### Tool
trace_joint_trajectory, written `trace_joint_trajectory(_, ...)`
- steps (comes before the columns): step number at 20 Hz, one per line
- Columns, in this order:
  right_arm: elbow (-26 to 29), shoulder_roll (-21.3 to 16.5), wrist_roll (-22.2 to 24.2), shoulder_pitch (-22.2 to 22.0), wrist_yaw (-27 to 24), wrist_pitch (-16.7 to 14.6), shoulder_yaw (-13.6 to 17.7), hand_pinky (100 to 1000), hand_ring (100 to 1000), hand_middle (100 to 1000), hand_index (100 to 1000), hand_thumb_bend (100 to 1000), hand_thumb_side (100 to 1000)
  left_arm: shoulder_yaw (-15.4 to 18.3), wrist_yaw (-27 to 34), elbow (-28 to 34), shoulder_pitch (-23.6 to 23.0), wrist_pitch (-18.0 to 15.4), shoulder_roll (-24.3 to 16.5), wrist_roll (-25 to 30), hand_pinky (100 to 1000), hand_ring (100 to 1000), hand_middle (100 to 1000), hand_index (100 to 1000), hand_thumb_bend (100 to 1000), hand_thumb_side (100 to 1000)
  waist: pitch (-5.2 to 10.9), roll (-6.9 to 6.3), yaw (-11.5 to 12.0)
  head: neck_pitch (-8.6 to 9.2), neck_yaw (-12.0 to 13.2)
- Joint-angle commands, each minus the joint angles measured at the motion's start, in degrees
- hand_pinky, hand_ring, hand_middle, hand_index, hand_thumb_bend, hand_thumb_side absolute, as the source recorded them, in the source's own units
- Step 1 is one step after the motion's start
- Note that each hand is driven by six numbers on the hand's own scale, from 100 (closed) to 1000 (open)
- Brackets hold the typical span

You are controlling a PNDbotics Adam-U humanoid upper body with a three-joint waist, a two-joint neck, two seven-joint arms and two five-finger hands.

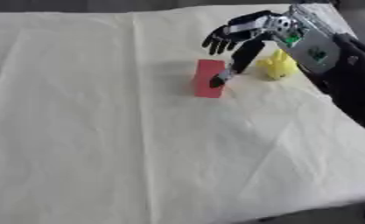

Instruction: Pick up the objects with one hand, pass them to the other hand, and then place them into the box on the other side of the table.

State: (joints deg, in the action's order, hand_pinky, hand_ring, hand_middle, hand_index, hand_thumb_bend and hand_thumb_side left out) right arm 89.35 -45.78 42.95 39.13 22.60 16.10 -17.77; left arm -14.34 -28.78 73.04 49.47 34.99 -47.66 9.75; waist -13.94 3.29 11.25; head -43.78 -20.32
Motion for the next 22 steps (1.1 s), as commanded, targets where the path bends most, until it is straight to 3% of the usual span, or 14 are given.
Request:
trace_joint_trajectory(1,0.34,-0.67,-1.03,0.33,1.6,0.38,0.4,916,882,814,944,639,394,0.71,0.0,0.66,1.2,-0.16,-1.07,-0.29,859,780,726,752,429,196,1.27,-0.37,0.33,-0.04,-0.28)
trace_joint_trajectory(9,-0.96,-0.38,-2.95,-0.51,6.8,-1.01,0.35,935,893,823,948,638,403,0.81,0.61,0.89,0.75,-0.05,-1.21,-0.74,858,780,725,750,432,201,0.14,-0.48,0.87,0.67,-0.88)
trace_joint_trajectory(18,-2.6,-0.1,-2.3,-1.42,8.54,-2.2,-0.08,938,896,824,944,635,406,0.89,1.11,0.92,0.36,0.03,-1.22,-1.12,858,780,725,749,431,203,-0.51,-0.68,1.1,1.07,-1.07)
trace_joint_trajectory(22,-3.16,0.08,-2.34,-1.88,8.89,-1.94,-0.16,922,863,785,915,519,294,0.89,1.27,1.02,0.33,0.03,-1.17,-1.29,858,780,724,749,428,203,-0.81,-0.84,1.27,1.1,-1.27)
